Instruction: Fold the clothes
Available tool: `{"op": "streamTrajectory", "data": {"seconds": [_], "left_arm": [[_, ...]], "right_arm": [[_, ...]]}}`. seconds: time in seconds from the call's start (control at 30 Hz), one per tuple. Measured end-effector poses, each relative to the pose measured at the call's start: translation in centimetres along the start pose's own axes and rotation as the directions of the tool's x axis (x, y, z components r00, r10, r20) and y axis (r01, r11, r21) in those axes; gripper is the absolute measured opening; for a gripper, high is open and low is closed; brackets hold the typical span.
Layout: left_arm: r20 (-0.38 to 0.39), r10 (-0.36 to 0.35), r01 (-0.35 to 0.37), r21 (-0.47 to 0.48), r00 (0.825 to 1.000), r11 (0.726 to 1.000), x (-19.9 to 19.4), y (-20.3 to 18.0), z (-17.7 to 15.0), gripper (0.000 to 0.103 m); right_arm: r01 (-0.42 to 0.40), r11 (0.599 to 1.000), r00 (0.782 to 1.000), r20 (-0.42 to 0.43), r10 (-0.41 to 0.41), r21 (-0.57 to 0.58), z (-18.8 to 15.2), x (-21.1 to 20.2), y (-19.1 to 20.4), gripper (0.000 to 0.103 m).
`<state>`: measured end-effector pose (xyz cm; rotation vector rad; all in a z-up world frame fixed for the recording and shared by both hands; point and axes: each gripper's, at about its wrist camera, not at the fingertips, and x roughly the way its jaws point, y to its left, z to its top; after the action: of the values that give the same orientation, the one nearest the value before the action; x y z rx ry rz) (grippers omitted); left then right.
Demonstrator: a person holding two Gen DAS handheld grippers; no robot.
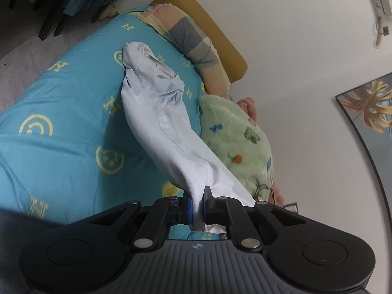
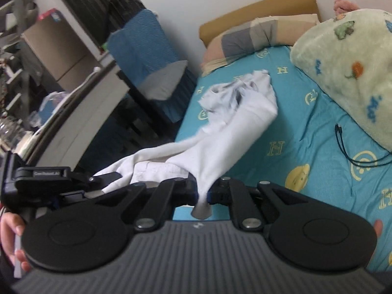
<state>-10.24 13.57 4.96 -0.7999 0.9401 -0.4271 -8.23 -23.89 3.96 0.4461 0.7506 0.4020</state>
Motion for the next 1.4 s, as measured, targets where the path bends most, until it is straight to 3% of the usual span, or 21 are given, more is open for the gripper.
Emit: {"op": "streamTrajectory", "data": {"seconds": [0.1,0.23,0.37,0.5,0.57,0.67,0.77,0.9,1.1,1.3,1.33,1.37,1.4], "left_arm": [[-0.01,0.002,-0.002,0.008,1.0,1.0,-0.9,1.1,-3.8,0.008],[-0.026,0.006,-0.005,0.011,1.0,1.0,0.5,2.6,-5.4,0.008],[0.014,0.013,-0.014,0.045,1.0,0.999,3.6,3.0,-2.4,0.009],[0.058,0.064,-0.068,0.073,0.996,0.995,8.0,2.0,3.3,0.009],[0.125,0.101,-0.118,0.138,0.987,0.983,10.4,0.9,5.7,0.009],[0.253,0.14,-0.203,0.245,0.957,0.948,13.8,-0.5,8.1,0.009],[0.324,0.162,-0.25,0.251,0.932,0.935,18.0,0.5,10.4,0.009],[0.365,0.213,-0.321,0.266,0.907,0.909,24.0,3.5,13.0,0.009],[0.317,0.283,-0.386,0.336,0.905,0.859,30.1,7.4,13.7,0.01],[0.274,0.321,-0.407,0.37,0.907,0.835,31.9,9.6,13.8,0.016],[0.261,0.32,-0.399,0.363,0.911,0.842,31.9,9.8,13.9,0.021],[0.249,0.316,-0.39,0.357,0.915,0.849,31.8,9.9,14.0,0.025],[0.241,0.309,-0.379,0.354,0.92,0.855,31.6,9.8,14.1,0.037]], "right_arm": [[-0.008,1.0,1.0,-0.021,0.008,0.001,-3.0,-0.9,-0.9,0.01],[0.005,1.0,1.0,-0.027,-0.005,-0.004,-5.3,-0.8,-2.0,0.01],[0.003,1.0,1.0,0.029,-0.003,0.008,-3.1,1.5,-2.9,0.01],[0.048,0.999,0.995,0.094,-0.046,-0.017,1.1,6.2,-3.6,0.011],[0.077,0.996,0.988,0.136,-0.071,-0.043,3.3,9.2,-4.0,0.011],[0.129,0.988,0.975,0.192,-0.111,-0.082,6.1,14.2,-4.7,0.011],[0.164,0.98,0.967,0.213,-0.138,-0.11,8.0,19.3,-6.5,0.011],[0.16,0.979,0.97,0.204,-0.132,-0.13,8.8,25.3,-9.5,0.012],[0.205,0.967,0.972,0.144,-0.184,-0.149,7.3,31.3,-12.8,0.012],[0.232,0.964,0.971,0.092,-0.222,-0.126,7.2,33.5,-13.4,0.017],[0.227,0.965,0.972,0.085,-0.218,-0.133,7.2,33.6,-13.3,0.023],[0.213,0.966,0.976,0.079,-0.203,-0.144,7.2,33.5,-13.1,0.037],[0.193,0.969,0.98,0.072,-0.183,-0.154,7.2,33.4,-12.9,0.045]]}}
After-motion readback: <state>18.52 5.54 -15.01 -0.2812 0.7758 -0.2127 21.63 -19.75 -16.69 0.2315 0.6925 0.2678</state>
